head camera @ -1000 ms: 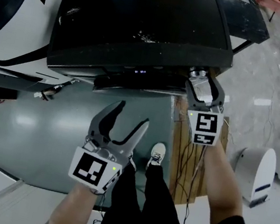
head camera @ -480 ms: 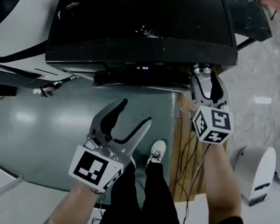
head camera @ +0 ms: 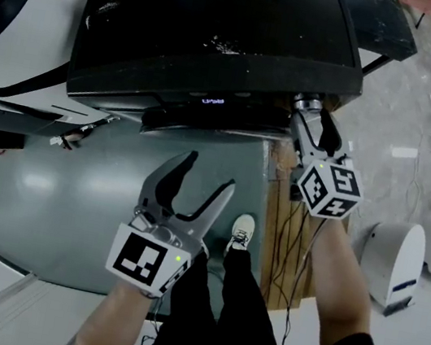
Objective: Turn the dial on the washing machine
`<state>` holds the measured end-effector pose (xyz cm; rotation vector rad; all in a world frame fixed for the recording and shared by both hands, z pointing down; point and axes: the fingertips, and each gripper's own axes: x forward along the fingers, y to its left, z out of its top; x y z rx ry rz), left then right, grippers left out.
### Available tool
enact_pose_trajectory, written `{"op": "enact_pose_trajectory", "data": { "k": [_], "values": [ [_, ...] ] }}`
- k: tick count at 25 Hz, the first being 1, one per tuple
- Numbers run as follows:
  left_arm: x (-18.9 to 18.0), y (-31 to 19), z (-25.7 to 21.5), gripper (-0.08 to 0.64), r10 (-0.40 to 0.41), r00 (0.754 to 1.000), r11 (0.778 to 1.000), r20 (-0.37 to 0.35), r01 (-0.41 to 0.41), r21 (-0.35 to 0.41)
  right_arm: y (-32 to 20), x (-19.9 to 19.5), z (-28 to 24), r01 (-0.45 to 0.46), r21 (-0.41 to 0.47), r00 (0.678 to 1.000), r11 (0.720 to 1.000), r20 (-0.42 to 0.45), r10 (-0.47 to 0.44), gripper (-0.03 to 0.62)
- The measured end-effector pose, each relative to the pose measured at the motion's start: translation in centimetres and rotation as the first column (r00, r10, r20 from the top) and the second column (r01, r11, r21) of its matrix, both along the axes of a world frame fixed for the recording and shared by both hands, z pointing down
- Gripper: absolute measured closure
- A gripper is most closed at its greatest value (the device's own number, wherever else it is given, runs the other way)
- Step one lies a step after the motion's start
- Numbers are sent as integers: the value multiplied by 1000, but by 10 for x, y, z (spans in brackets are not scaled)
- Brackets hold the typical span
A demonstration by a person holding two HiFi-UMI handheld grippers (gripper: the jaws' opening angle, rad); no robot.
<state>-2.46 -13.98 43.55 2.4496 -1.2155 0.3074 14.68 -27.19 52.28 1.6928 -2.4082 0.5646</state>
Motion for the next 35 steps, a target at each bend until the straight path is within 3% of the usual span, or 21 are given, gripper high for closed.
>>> {"op": "enact_pose_trajectory", "data": {
  "k": [5,10,13,17,20,30,32,35],
  "values": [
    [2,1,-1,301,3,1000,1000,1,-3,3,1,1,0,15,16,998,1000,-59,-14,319],
    [3,1,0,301,3,1000,1000,-1,-3,2,0,-1,-5,70,76,968,995,-247,-49,315],
    [4,1,0,301,5,1000,1000,-3,-5,2,0,-4,-7,114,98,929,989,-363,-72,314],
    [9,3,1,301,12,1000,1000,-6,-12,-1,-2,-10,-10,177,133,837,975,-542,-78,323],
    [12,4,2,301,14,1000,1000,-9,-14,-5,0,-14,-10,200,150,801,968,-595,-73,338],
    [14,3,4,301,17,1000,1000,-8,-17,-6,0,-10,-8,135,138,901,981,-430,-64,357],
    [15,3,4,301,17,1000,1000,-9,-17,-7,0,-6,-6,111,127,937,986,-344,-61,357],
    [15,2,6,301,16,1000,1000,-11,-16,-7,-1,0,-2,47,74,993,996,-114,-38,354]
  ]
}}
